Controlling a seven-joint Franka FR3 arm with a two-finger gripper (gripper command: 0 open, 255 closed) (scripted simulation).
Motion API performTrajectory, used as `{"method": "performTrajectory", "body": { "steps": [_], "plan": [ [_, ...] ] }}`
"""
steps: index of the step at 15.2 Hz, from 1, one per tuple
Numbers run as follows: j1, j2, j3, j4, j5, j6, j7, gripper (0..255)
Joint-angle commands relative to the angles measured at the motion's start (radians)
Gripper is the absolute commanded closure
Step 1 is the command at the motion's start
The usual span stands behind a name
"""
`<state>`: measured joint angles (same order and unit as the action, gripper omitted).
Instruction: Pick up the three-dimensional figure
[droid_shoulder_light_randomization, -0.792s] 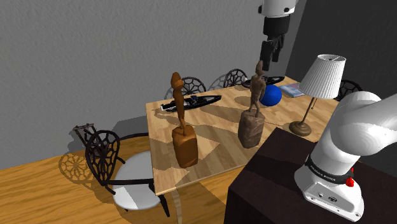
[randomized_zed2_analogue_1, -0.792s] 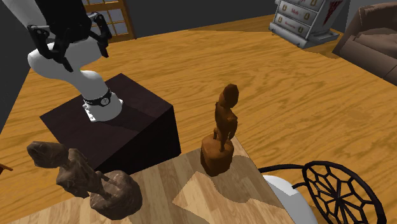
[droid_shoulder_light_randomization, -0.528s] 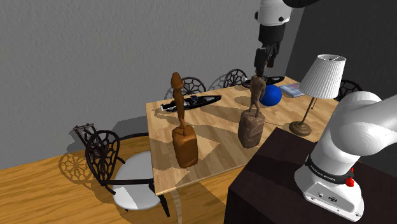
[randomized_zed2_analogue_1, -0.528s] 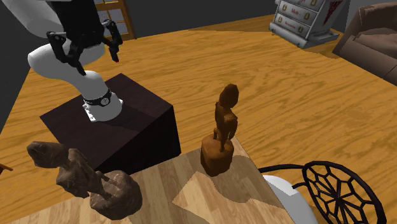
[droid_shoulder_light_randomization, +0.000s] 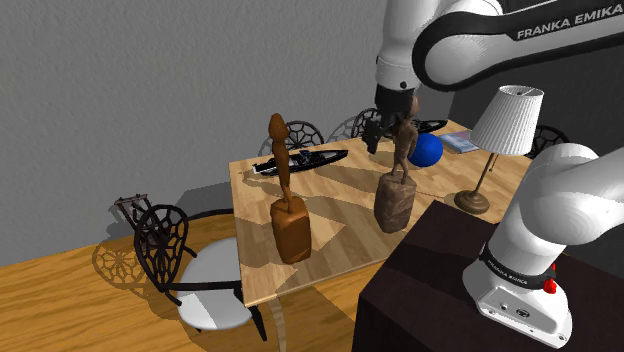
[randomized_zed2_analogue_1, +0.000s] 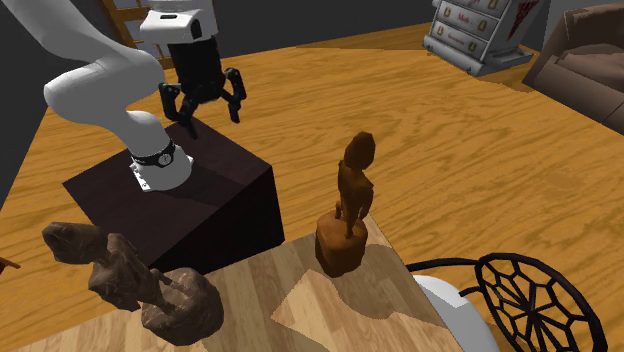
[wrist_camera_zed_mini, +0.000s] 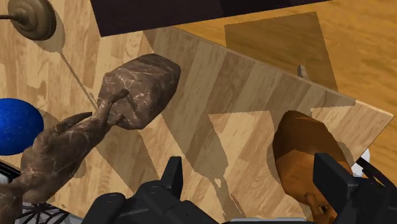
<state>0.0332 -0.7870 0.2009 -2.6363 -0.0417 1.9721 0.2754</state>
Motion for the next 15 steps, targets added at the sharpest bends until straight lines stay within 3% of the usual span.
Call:
{"method": "performTrajectory", "body": {
  "steps": [1, 5, 9, 12, 15],
  "plan": [
    [-0.004, 0.026, 0.056, -0.032, 0.0, 0.096, 0.079, 0],
    [-0.045, 0.132, 0.185, -0.056, -0.032, 0.287, 0.251, 0],
    [-0.149, 0.272, 0.348, -0.035, -0.132, 0.457, 0.465, 0],
    [-0.287, 0.388, 0.506, 0.014, -0.277, 0.551, 0.671, 0],
    [-0.487, 0.518, 0.711, 0.094, -0.507, 0.589, 0.933, 0]
  ]
}}
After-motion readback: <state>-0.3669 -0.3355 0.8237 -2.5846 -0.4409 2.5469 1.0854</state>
